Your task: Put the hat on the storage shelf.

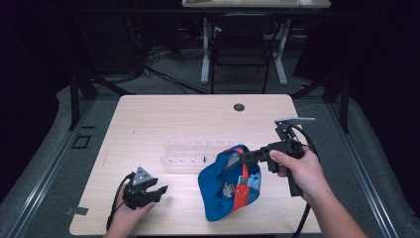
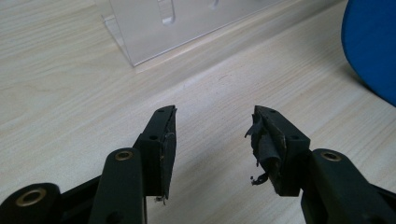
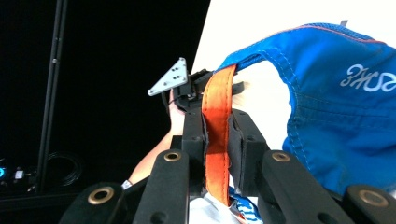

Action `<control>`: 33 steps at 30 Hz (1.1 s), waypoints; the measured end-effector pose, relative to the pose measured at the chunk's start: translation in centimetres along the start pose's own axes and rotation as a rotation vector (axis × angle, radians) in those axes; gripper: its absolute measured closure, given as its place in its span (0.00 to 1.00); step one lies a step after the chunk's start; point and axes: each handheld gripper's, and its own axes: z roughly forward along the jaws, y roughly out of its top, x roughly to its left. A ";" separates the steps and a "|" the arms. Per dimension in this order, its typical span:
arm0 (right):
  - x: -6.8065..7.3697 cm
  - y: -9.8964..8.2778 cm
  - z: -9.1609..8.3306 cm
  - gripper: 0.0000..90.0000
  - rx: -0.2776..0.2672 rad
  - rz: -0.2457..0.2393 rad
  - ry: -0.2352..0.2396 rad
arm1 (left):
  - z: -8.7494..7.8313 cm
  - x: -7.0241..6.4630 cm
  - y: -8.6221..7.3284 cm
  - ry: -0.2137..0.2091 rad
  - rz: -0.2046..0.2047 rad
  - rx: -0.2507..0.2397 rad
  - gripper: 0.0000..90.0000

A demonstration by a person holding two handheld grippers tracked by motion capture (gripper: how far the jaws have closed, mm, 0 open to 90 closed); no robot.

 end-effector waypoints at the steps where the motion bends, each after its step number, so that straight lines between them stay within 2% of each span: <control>1: 0.0 0.0 0.0 0.86 0.000 0.000 0.000 | 0.0 0.0 0.0 0.000 0.000 0.000 0.56; 9: 1.1 0.5 0.1 0.86 -0.019 -0.023 0.021 | 0.0 0.0 0.0 -0.001 0.003 -0.002 0.56; 23: 1.4 1.5 0.1 0.86 -0.061 -0.011 0.060 | 0.0 0.0 0.0 0.000 0.004 -0.001 0.56; 33: 2.5 2.5 0.3 0.86 -0.069 -0.019 0.072 | -0.1 0.3 0.0 -0.001 -0.004 -0.004 0.56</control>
